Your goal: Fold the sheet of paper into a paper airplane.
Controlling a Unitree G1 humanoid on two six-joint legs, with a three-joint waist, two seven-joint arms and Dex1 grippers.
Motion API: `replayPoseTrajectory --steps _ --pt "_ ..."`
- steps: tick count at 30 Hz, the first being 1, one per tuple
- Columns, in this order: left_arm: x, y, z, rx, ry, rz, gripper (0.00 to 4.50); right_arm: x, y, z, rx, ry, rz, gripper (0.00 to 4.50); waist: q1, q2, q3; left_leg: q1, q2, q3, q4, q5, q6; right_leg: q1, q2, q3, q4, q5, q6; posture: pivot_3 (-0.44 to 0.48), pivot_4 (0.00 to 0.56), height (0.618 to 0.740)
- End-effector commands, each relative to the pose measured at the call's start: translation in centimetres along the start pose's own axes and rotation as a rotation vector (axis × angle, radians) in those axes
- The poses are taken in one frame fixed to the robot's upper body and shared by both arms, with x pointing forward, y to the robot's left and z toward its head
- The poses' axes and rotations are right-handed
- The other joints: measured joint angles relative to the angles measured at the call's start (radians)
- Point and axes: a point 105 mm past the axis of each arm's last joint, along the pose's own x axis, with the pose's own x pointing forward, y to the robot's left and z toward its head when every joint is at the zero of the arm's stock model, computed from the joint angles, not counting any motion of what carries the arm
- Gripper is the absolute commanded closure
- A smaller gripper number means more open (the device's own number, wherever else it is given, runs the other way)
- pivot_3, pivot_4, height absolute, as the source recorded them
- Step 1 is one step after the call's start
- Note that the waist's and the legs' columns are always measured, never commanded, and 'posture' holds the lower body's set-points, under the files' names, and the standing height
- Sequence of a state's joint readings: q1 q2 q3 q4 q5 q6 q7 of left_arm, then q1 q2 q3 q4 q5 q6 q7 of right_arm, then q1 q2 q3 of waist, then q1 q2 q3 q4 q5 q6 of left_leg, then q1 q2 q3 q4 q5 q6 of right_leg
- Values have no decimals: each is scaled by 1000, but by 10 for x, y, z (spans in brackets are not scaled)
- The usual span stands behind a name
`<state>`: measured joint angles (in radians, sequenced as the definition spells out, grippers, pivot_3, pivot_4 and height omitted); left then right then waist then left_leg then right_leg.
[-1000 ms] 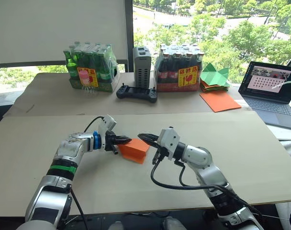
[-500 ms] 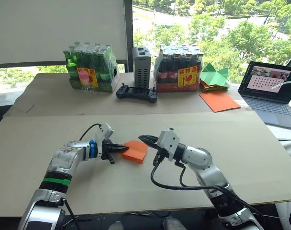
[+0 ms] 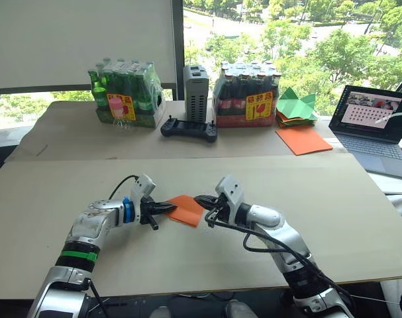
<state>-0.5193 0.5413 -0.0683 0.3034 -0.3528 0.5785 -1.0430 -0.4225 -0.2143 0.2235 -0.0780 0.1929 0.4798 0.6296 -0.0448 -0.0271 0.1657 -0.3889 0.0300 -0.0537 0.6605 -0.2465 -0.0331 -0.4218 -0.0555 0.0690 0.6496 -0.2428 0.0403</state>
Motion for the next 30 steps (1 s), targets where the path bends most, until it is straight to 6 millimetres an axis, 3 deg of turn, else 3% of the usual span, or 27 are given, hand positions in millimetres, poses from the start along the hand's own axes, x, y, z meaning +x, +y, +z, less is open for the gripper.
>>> replayPoseTrajectory --steps 1,6,19,30 --pt "-3 2 -1 14 9 15 4500 -2 -4 15 75 -32 -23 4446 -1 0 0 0 0 0 0 0 0 0 0 0 0 0 0 0 150 740" --pt "-8 0 -6 15 19 13 4500 -4 -8 11 156 -2 -51 4446 -3 0 0 0 0 0 0 0 0 0 0 0 0 0 0 0 150 740" --pt "-10 -4 -19 20 51 11 4500 -4 -10 2 296 44 -80 183 -2 0 0 0 0 0 0 0 0 0 0 0 0 0 0 0 150 740" --pt "-10 -5 -19 28 52 10 4500 1 -6 -6 422 83 -74 57 -2 0 0 0 0 0 0 0 0 0 0 0 0 0 0 0 150 740"
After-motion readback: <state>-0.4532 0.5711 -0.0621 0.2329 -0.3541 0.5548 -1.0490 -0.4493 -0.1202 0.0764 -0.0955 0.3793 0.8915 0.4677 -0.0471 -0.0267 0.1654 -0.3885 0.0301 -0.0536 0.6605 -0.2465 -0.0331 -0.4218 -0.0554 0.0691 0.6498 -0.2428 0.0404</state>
